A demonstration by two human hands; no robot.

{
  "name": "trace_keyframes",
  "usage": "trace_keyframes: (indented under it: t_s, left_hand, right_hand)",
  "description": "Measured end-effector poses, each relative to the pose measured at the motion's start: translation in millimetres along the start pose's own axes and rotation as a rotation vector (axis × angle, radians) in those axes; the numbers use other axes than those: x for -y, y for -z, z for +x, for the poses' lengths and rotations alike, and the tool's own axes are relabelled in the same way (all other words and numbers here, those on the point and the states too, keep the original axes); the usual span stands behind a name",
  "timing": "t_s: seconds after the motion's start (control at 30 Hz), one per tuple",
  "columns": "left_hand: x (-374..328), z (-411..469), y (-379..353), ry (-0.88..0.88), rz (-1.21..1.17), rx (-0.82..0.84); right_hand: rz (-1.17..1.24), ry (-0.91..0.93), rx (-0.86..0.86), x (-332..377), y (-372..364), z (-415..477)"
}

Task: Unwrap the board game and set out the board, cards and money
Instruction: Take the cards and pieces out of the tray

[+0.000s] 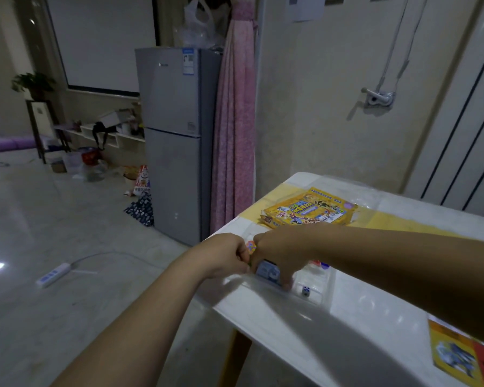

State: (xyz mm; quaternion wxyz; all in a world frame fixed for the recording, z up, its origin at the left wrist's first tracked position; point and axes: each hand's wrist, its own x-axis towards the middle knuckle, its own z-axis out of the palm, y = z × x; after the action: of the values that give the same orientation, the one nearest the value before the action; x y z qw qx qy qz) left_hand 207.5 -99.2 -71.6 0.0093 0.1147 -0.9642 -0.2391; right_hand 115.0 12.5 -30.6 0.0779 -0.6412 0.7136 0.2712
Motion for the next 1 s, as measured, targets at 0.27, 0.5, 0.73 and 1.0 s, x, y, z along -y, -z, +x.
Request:
trace_keyframes:
  t_s: [0.27,0.5,0.73,1.0]
  left_hand:
    - [3,2,2,0.049,0.007,0.018]
    - [4,3,0,0.041,0.012,0.010]
    - [3,5,1,0.039,0.048,0.017]
    - [-68,-4,-4,-0.121,-0.671,-0.145]
  right_hand:
    - [-0.125,-0.064,0.158,6,5,19]
    - [-0.153,-0.078,-0.018,-1,-12,0]
    - [0.358,-0.200,-0.393,-24,-39,-42]
    - [1.157,-0.214,-0.754,-34,-71,-117]
